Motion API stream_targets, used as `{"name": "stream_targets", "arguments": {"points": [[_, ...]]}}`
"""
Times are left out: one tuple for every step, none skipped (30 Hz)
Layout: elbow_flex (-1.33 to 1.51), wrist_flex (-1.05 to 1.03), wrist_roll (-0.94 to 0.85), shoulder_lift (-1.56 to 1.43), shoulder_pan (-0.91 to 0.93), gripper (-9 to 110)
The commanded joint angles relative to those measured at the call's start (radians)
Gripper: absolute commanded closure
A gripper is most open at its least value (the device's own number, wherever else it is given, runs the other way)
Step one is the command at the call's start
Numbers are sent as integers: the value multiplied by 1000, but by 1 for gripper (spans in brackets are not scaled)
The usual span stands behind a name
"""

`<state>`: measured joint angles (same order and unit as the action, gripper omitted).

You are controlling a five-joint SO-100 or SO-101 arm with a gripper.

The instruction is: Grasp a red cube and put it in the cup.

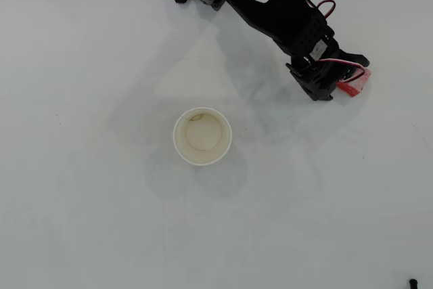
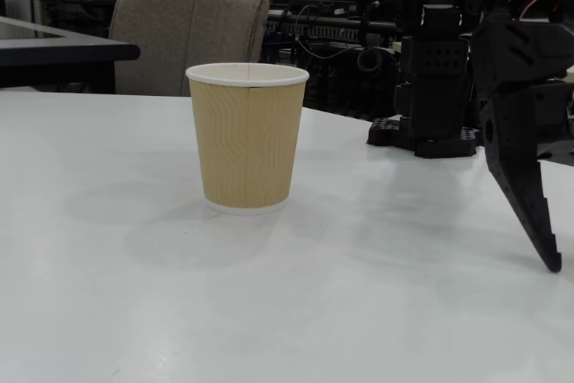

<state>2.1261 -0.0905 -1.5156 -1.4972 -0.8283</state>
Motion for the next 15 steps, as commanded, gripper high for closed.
{"name": "stream_targets", "arguments": {"points": [[-43, 8, 12, -3, 14, 69], [-44, 9, 12, -3, 15, 72], [-48, 9, 14, -2, 15, 76], [-48, 9, 14, -2, 17, 80], [-49, 11, 15, 0, 18, 85], [-51, 11, 17, 0, 18, 88], [-51, 11, 18, 0, 20, 91], [-51, 11, 18, 0, 21, 92], [-51, 11, 18, 0, 21, 92], [-51, 11, 18, 0, 23, 92], [-49, 8, 20, -3, 23, 92], [-48, 8, 21, -9, 25, 92], [-43, 9, 25, -15, 25, 93], [-41, 5, 28, -21, 25, 93], [-38, 3, 34, -31, 26, 93]]}}
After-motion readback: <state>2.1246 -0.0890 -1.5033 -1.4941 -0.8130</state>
